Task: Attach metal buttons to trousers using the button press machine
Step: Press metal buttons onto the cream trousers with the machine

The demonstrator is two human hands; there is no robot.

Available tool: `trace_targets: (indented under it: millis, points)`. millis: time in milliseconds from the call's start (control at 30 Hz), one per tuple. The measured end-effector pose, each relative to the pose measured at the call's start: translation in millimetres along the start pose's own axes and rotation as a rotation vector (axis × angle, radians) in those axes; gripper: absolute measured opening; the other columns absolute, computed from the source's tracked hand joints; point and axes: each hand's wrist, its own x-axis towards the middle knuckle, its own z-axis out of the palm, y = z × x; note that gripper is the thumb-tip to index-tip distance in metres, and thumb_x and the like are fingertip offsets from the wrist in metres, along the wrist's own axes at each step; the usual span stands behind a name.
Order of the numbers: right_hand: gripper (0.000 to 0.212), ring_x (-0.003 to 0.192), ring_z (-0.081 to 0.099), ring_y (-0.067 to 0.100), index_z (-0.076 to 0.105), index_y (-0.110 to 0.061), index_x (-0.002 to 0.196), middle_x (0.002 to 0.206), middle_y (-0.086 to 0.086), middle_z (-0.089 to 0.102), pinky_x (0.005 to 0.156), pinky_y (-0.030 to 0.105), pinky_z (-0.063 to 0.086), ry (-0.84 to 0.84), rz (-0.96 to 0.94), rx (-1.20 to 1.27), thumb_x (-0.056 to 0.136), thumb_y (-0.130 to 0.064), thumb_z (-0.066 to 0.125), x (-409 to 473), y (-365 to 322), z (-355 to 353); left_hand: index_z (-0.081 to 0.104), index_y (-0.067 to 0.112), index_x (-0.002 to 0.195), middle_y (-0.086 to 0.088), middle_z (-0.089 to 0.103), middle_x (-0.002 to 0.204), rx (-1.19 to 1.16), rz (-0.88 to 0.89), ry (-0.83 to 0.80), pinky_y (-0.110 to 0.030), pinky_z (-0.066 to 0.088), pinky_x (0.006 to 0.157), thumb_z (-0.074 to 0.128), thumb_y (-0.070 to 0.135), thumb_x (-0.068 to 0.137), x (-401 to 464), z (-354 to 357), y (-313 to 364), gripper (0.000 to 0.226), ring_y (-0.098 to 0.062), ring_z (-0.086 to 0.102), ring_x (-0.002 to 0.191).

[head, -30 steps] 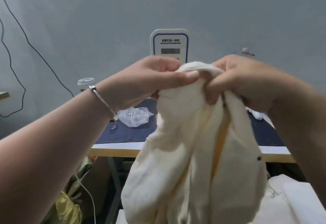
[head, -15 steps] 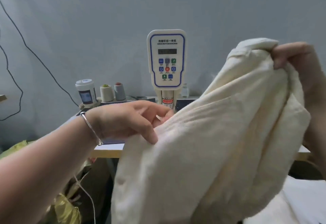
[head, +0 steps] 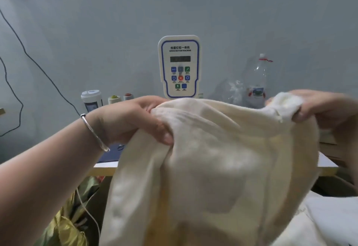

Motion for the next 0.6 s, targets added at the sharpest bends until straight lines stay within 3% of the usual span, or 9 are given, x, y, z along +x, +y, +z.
trace_targets:
  millis: [67, 100, 167, 200, 267, 367, 467, 533, 600]
  points:
    - [0.09, 0.112, 0.06, 0.039, 0.051, -0.006, 0.133, 0.126, 0.026, 0.058, 0.09, 0.046, 0.052, -0.214, 0.04, -0.097, 0.054, -0.025, 0.089, 11.5, -9.5, 24.0, 0.073, 0.002, 0.098, -0.01, 0.074, 0.087, 0.007, 0.055, 0.034, -0.033, 0.06, 0.069, 0.064, -0.013, 0.062, 13.9, 16.5, 5.7, 0.04, -0.022, 0.072, 0.076]
    - [0.104, 0.128, 0.049, 0.039, 0.038, -0.012, 0.145, 0.14, 0.022, 0.049, 0.102, 0.051, 0.043, -0.316, -0.002, -0.137, 0.059, -0.035, 0.09, 19.2, -16.8, 41.1, 0.072, 0.001, 0.099, -0.009, 0.074, 0.087, 0.006, 0.078, 0.019, -0.033, 0.06, 0.07, 0.062, -0.016, 0.066, 23.6, 25.5, 9.2, 0.039, -0.02, 0.072, 0.076]
    - [0.095, 0.139, 0.038, 0.03, 0.028, -0.018, 0.151, 0.15, 0.009, 0.04, 0.108, 0.041, 0.038, -0.426, -0.15, -0.212, 0.074, -0.029, 0.082, 32.4, -27.0, 73.7, 0.07, -0.002, 0.099, -0.011, 0.072, 0.083, 0.057, 0.086, 0.086, -0.03, 0.059, 0.067, 0.06, -0.014, 0.071, 41.9, 38.6, 14.8, 0.033, -0.02, 0.07, 0.071]
    - [0.08, 0.135, 0.044, 0.023, 0.038, -0.02, 0.147, 0.146, 0.003, 0.046, 0.103, 0.034, 0.043, -0.399, -0.205, -0.257, 0.077, -0.019, 0.078, 34.1, -30.5, 84.1, 0.07, -0.002, 0.098, -0.013, 0.07, 0.08, 0.093, 0.075, 0.167, -0.03, 0.058, 0.064, 0.062, -0.011, 0.07, 46.7, 41.1, 17.4, 0.03, -0.021, 0.068, 0.067]
    - [0.048, 0.104, 0.066, 0.019, 0.068, -0.017, 0.113, 0.114, 0.003, 0.069, 0.081, 0.032, 0.054, -0.174, -0.173, -0.273, 0.068, -0.002, 0.073, 29.8, -36.8, 89.1, 0.071, 0.0, 0.097, -0.015, 0.07, 0.082, 0.112, 0.075, 0.272, -0.031, 0.058, 0.064, 0.067, -0.007, 0.068, 47.7, 36.0, 18.2, 0.03, -0.023, 0.069, 0.068]
    - [0.022, 0.055, 0.055, 0.026, 0.065, -0.007, 0.063, 0.061, 0.013, 0.058, 0.051, 0.028, 0.047, 0.09, -0.024, -0.198, 0.048, 0.005, 0.054, 22.1, -32.8, 78.3, 0.071, 0.004, 0.107, -0.014, 0.074, 0.096, 0.127, -0.045, 0.166, -0.032, 0.059, 0.067, 0.072, -0.007, 0.067, 34.1, 19.5, 9.4, 0.041, -0.023, 0.072, 0.079]
    - [0.016, 0.047, 0.042, 0.022, 0.05, -0.007, 0.05, 0.051, 0.007, 0.045, 0.046, 0.02, 0.038, 0.167, 0.039, -0.133, 0.039, 0.005, 0.047, 23.7, -32.6, 84.6, 0.075, 0.014, 0.098, -0.007, 0.076, 0.097, 0.242, -0.297, 0.024, -0.028, 0.059, 0.07, 0.075, -0.006, 0.064, 23.9, 12.0, -4.1, 0.04, -0.019, 0.074, 0.084]
    - [0.017, 0.044, 0.044, 0.022, 0.052, -0.008, 0.047, 0.05, 0.005, 0.047, 0.043, 0.02, 0.04, 0.164, 0.021, -0.077, 0.04, 0.006, 0.044, 27.3, -29.5, 88.0, 0.072, 0.011, 0.104, -0.01, 0.076, 0.103, 0.339, -0.385, 0.058, -0.031, 0.059, 0.075, 0.079, 0.003, 0.063, 19.1, 9.3, -10.4, 0.043, -0.023, 0.073, 0.091]
    - [0.021, 0.044, 0.047, 0.021, 0.056, -0.01, 0.047, 0.05, 0.004, 0.049, 0.045, 0.019, 0.042, 0.164, -0.009, -0.039, 0.042, 0.006, 0.043, 30.8, -27.6, 89.8, 0.074, 0.011, 0.1, -0.011, 0.076, 0.099, 0.26, -0.355, 0.144, -0.033, 0.06, 0.073, 0.07, -0.001, 0.064, 12.4, 5.3, -15.2, 0.038, -0.024, 0.073, 0.087]
